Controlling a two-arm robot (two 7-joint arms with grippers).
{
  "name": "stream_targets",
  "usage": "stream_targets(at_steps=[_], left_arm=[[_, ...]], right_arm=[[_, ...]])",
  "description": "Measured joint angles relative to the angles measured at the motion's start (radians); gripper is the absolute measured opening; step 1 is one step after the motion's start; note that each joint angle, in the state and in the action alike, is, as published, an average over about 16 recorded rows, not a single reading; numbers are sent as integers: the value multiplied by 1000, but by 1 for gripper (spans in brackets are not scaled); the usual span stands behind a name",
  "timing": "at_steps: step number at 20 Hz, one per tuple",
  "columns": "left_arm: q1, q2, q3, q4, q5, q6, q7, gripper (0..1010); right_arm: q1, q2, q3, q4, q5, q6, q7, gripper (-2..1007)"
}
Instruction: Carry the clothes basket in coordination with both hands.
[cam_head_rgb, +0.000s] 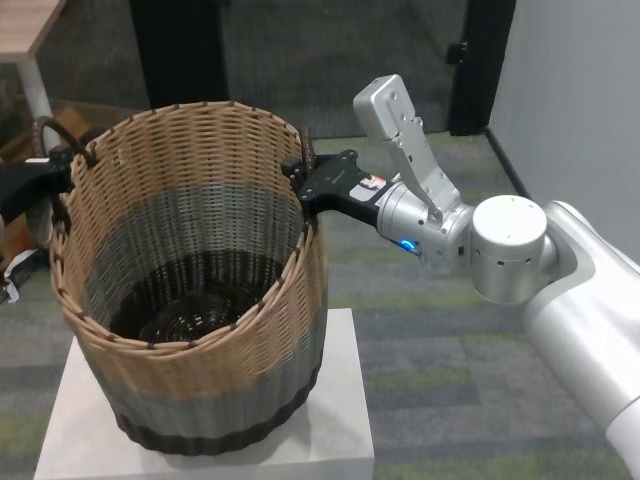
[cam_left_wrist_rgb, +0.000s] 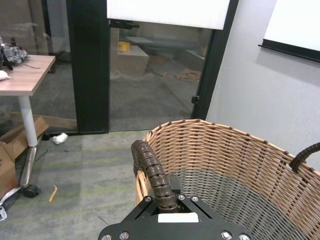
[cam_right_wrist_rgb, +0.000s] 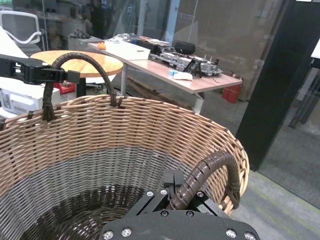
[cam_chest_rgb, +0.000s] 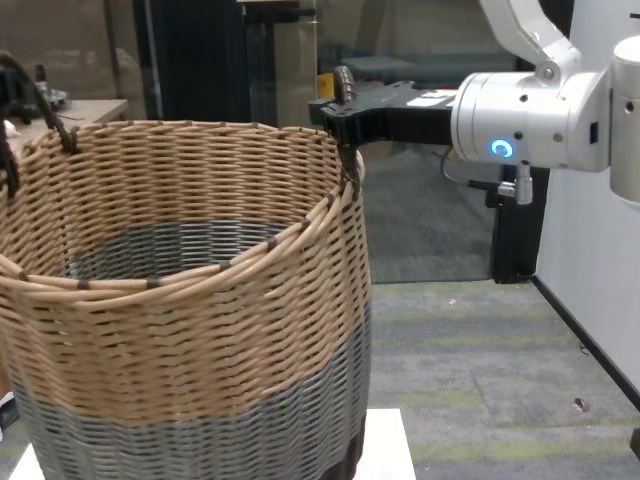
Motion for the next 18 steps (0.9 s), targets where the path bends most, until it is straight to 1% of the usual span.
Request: stream_targets(at_steps=[4, 7, 12, 18], left_arm=[[-14, -3, 3, 28, 11, -11, -15, 0], [-28, -6, 6, 54, 22, -26, -31, 0], [-53, -13, 15, 101, 42, -62, -61, 0], [-76, -24, 23, 151, 65, -114, -93, 0]], right_arm=[[7, -8, -4, 18, -3, -2, 3, 11], [10, -12, -7, 27, -8, -3, -3, 11], [12, -19, -8, 39, -23, -7, -19, 11], [9, -27, -7, 50, -44, -15, -42, 11]])
